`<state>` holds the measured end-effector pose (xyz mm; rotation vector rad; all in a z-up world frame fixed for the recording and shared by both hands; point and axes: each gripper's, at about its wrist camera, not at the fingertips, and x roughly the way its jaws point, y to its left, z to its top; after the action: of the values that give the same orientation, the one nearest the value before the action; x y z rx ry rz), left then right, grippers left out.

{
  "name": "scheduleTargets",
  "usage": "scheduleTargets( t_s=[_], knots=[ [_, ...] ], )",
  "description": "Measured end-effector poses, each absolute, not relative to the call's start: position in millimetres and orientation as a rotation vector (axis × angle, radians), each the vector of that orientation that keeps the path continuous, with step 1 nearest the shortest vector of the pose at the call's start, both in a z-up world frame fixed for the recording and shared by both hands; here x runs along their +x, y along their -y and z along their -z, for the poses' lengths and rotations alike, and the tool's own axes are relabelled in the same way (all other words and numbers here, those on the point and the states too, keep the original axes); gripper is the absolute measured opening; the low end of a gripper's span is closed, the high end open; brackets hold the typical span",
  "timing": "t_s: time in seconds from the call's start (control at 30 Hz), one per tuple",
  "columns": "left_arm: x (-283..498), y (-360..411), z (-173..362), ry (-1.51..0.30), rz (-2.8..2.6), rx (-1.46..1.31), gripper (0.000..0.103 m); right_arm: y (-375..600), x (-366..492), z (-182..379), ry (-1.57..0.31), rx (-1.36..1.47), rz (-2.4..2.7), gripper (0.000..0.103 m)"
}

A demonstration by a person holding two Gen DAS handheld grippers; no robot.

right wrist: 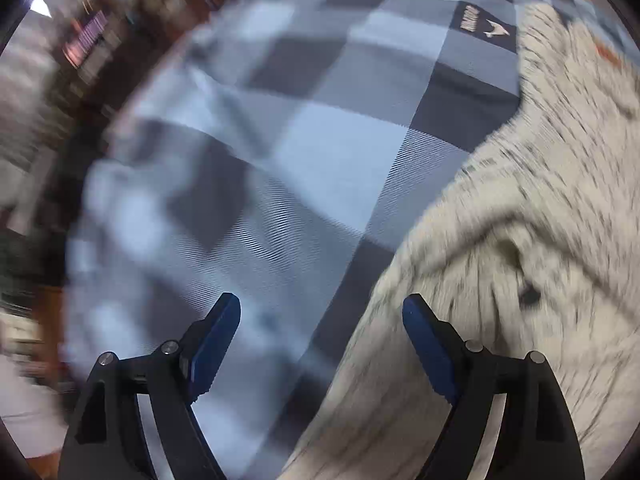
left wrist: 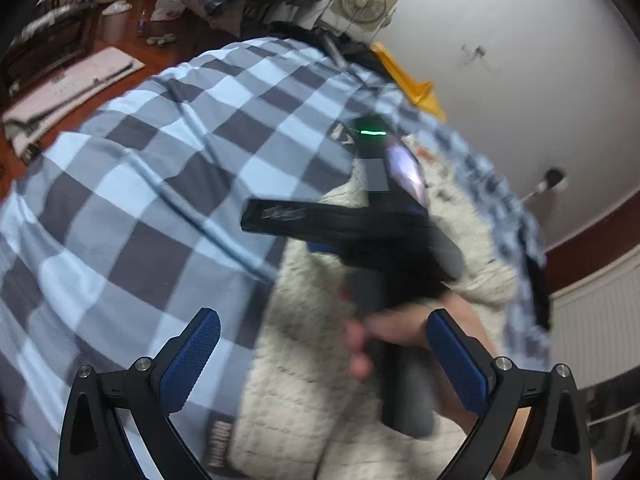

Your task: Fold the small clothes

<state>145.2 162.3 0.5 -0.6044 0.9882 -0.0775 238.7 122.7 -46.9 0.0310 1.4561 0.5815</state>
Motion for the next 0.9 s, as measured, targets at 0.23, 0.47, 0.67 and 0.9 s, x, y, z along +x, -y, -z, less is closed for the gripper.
scheduleTargets(
  t_s=[0.23,0.47,0.67,0.9],
  knots=[
    [142.1,-176.1,-7.0,-0.952,0.009,-0.614,0.103,-11.4,298.6,-19.6,-1.24,0.207,-0.502,0.082],
    [151.0,-157.7,3.1,-1.008,0.025,-0.531,0.103,48.0,369.9,53.0,-1.259,-0.03,0.062,0.082],
    [155.9,-140.9,8.2,-1.034,0.044,-0.46,0.103,-20.4,370.0,88.9,-1.245,-0.099,-0.285,0.094],
    [152.6,-128.7,8.5,-1.041,0.065,-0.444,0.103,39.0,362.9,24.1,-1.17,-0.105,-0.306,0.094]
  ],
)
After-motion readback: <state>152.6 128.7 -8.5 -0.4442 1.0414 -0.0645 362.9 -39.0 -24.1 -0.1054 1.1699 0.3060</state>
